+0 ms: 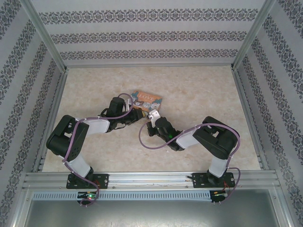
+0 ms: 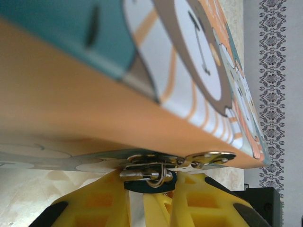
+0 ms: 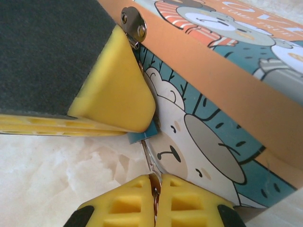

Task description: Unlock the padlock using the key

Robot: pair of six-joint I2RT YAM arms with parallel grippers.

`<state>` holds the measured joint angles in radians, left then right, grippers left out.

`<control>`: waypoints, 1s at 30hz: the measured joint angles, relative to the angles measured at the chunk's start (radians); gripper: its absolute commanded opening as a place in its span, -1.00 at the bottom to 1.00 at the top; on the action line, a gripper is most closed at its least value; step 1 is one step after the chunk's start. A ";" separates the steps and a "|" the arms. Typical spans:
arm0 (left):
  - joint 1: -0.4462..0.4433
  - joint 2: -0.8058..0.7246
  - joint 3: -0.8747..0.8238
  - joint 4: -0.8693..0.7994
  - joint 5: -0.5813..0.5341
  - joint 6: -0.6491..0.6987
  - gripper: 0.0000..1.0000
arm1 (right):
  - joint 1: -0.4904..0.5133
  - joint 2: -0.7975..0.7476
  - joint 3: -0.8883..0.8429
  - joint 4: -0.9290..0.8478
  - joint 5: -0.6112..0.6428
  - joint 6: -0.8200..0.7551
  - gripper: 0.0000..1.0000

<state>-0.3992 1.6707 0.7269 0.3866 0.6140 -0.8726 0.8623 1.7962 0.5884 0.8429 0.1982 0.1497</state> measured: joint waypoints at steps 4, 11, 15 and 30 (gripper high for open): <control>0.000 0.000 0.003 -0.008 0.000 0.000 -0.60 | 0.000 0.000 -0.010 0.006 0.000 0.000 -1.00; 0.000 0.000 0.005 -0.014 0.000 0.000 -0.60 | 0.000 -0.018 -0.026 0.008 0.004 0.000 -1.00; 0.000 0.000 0.005 -0.014 0.000 0.000 -0.60 | 0.000 -0.019 -0.026 0.015 0.004 0.000 -1.00; 0.000 0.000 0.005 -0.014 -0.003 0.000 -0.60 | 0.000 -0.012 -0.008 0.015 0.003 -0.023 -1.00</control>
<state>-0.3992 1.6707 0.7322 0.3725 0.6106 -0.8722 0.8619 1.7840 0.5808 0.8577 0.2008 0.1268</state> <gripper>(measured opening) 0.200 0.042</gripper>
